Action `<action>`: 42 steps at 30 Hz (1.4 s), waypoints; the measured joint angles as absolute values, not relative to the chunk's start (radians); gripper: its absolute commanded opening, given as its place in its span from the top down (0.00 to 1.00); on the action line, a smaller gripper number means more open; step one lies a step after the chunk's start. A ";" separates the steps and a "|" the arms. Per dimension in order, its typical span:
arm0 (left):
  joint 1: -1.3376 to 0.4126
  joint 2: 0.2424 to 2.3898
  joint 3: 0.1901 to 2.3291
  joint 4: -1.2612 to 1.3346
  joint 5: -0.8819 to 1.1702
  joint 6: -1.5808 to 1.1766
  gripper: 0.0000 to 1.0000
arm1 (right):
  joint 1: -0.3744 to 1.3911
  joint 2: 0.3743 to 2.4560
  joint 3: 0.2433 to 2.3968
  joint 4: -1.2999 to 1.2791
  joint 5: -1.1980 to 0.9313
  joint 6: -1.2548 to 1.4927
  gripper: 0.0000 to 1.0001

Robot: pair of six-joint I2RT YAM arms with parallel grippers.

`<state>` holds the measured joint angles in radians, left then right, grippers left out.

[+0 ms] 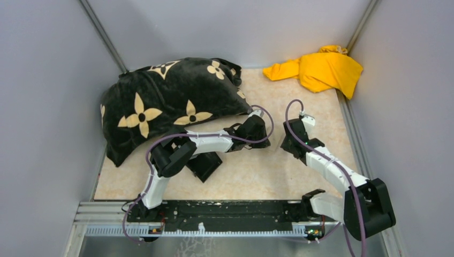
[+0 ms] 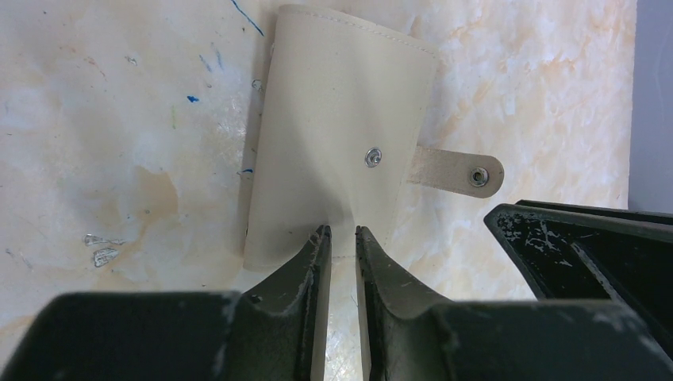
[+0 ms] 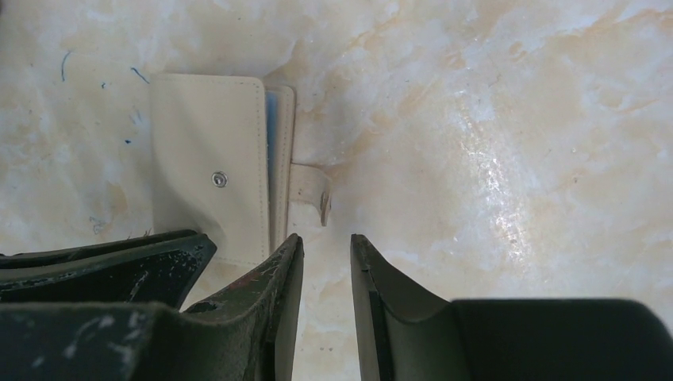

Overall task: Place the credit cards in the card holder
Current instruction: Close the card holder at the center of the board.

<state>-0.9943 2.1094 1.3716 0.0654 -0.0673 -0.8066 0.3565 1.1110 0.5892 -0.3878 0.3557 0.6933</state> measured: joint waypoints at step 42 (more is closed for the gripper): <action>-0.997 2.109 1.368 0.068 -0.061 -0.811 0.77 | 0.345 1.206 0.623 -0.360 0.381 0.708 0.74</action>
